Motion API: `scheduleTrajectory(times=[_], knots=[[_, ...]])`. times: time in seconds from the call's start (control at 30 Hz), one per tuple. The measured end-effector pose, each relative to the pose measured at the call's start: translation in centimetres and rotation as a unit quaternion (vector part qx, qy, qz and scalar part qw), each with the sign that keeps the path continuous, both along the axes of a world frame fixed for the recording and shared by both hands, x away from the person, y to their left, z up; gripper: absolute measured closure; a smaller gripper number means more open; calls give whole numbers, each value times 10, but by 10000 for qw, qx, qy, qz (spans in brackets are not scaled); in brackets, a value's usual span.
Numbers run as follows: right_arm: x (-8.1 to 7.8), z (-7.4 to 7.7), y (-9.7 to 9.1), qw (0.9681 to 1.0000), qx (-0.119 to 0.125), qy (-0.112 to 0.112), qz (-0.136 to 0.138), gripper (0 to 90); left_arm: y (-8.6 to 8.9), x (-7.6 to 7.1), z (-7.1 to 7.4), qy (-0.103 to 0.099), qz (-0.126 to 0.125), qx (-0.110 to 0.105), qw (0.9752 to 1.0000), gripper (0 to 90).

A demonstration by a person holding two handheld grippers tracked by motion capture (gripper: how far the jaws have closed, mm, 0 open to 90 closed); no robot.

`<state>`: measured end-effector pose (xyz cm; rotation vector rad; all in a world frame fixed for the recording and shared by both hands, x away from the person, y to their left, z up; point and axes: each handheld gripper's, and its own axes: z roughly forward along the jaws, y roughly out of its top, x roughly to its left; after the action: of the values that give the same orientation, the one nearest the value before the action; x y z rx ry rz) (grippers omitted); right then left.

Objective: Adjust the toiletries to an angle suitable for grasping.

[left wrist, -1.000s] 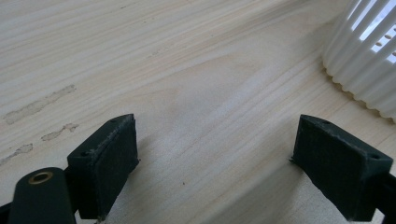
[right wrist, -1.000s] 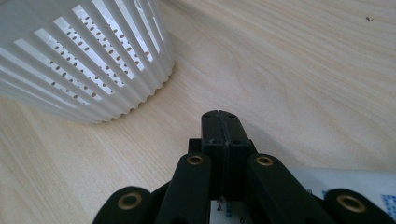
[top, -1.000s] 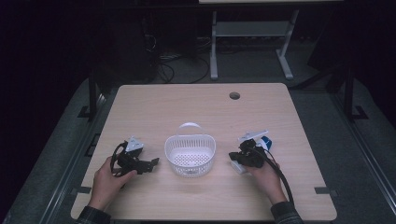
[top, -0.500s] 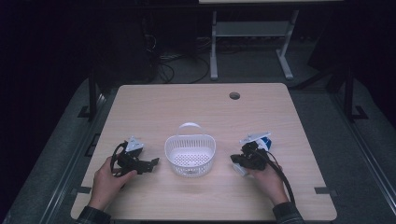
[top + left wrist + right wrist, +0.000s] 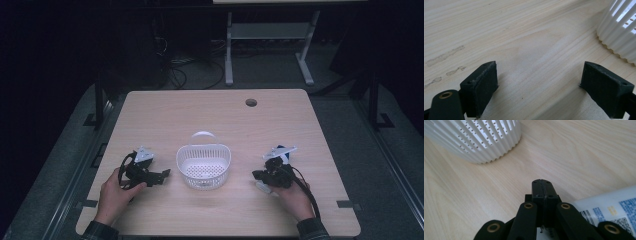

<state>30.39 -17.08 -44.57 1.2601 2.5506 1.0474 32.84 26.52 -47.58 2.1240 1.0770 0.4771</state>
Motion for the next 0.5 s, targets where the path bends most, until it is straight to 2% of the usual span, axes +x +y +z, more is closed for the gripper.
scheduleTrajectory(times=[0.5], knots=[[-23, 3, -25, 9999, -15, 11, -130, 897, 0, 0, 0, 2, -2, 2, 10000, 130]])
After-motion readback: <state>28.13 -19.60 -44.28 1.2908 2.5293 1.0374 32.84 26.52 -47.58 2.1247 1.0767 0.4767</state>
